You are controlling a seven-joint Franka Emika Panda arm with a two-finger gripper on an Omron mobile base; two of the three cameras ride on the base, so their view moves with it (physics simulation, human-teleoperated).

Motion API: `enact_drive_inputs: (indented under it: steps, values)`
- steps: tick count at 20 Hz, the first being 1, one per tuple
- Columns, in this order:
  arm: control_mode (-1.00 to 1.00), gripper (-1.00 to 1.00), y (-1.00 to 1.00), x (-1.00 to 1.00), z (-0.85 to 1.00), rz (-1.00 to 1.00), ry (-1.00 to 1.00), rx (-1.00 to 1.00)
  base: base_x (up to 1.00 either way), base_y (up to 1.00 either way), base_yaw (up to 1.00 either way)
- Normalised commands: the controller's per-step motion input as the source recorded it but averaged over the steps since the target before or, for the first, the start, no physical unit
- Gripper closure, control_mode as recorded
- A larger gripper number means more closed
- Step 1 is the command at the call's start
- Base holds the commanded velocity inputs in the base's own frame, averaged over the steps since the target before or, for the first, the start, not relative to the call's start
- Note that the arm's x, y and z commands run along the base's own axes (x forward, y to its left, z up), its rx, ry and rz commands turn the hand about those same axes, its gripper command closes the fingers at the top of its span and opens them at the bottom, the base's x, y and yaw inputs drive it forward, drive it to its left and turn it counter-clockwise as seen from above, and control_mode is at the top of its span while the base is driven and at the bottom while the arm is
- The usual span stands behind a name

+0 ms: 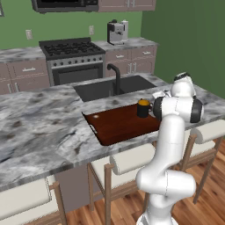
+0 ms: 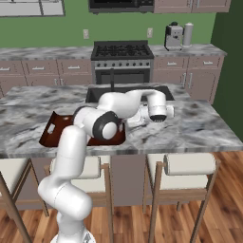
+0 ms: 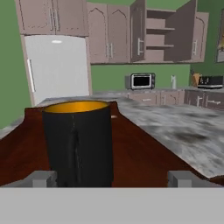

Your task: There is a tray on the dining counter. Grab the cup, mug, and pitcher and place them on the tray. The pitcher may be placed next to the tray if it cannot fit the tray.

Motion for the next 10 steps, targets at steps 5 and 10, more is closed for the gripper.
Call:
enact_drive_inputs:
  steps: [5, 10]
  values:
    - [-1.0, -1.0, -0.59, -0.12, 0.08, 0.1, -0.01, 0.0, 0.0, 0.0, 0.0]
    - [-1.0, -1.0, -0.35, -0.53, 0.35, -0.01, 0.03, 0.02, 0.0, 0.0, 0.0]
